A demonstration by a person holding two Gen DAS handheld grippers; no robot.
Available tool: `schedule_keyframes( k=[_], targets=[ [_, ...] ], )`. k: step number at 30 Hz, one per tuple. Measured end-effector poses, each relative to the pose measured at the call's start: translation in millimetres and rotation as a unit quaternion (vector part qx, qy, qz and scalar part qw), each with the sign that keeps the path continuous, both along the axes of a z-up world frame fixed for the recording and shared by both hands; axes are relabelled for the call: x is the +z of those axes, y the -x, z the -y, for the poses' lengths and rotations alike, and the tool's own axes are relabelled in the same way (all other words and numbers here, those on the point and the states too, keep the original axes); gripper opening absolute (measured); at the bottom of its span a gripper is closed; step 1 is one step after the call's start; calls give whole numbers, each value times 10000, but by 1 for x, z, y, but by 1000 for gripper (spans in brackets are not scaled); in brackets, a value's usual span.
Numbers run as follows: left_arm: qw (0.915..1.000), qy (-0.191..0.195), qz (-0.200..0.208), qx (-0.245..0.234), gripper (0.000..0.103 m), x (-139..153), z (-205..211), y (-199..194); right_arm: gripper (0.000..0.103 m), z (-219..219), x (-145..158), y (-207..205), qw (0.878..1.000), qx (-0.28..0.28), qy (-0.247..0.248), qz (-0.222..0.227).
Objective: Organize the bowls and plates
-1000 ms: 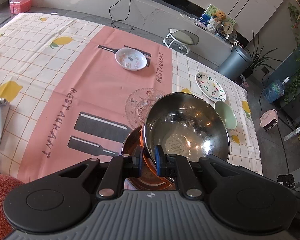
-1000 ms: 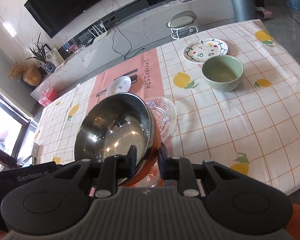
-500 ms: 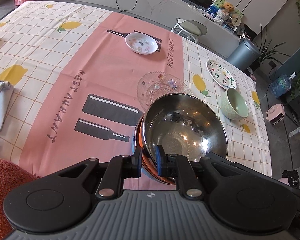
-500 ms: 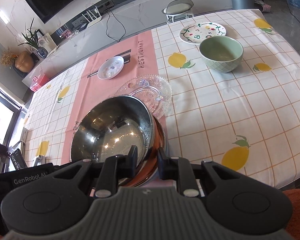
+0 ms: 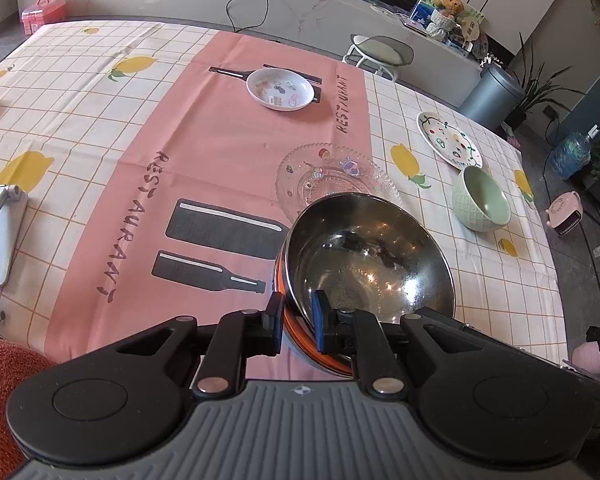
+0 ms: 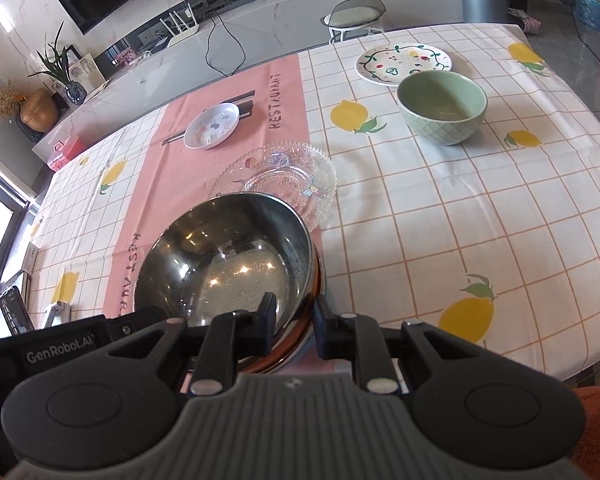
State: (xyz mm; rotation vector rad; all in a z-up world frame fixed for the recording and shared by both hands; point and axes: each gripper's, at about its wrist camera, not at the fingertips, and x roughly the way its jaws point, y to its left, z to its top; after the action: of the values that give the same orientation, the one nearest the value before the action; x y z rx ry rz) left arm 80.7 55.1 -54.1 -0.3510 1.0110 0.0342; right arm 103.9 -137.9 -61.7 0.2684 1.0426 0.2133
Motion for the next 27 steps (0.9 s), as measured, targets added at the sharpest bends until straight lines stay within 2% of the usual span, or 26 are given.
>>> schedule_keyframes(
  k=[4, 9, 10, 12, 16, 21, 27],
  targets=[
    [10000, 6, -15, -27, 16, -1, 0, 0, 19, 0, 1, 0, 10000, 8, 32, 43],
    [10000, 46, 3, -14, 17, 0, -2, 0, 28, 3, 5, 0, 10000, -24, -8, 87],
    [10000, 53, 13, 4, 20, 1, -2, 1, 33, 3, 5, 1, 10000, -34, -13, 90],
    [9999, 81, 83, 87, 35, 4, -4, 2, 38, 5, 6, 2, 9999, -65, -34, 98],
    [9995, 121, 234, 197, 40, 13, -8, 2, 49, 11, 11, 2, 9997, -81, -105, 220],
    [9987, 78, 481, 129, 45, 30, -6, -3, 53, 22, 24, 2, 9983, -100, -242, 514],
    [9971, 102, 723, -223, 45, 51, 9, -18, 54, 51, 36, -10, 9963, -443, -294, 671]
  ],
)
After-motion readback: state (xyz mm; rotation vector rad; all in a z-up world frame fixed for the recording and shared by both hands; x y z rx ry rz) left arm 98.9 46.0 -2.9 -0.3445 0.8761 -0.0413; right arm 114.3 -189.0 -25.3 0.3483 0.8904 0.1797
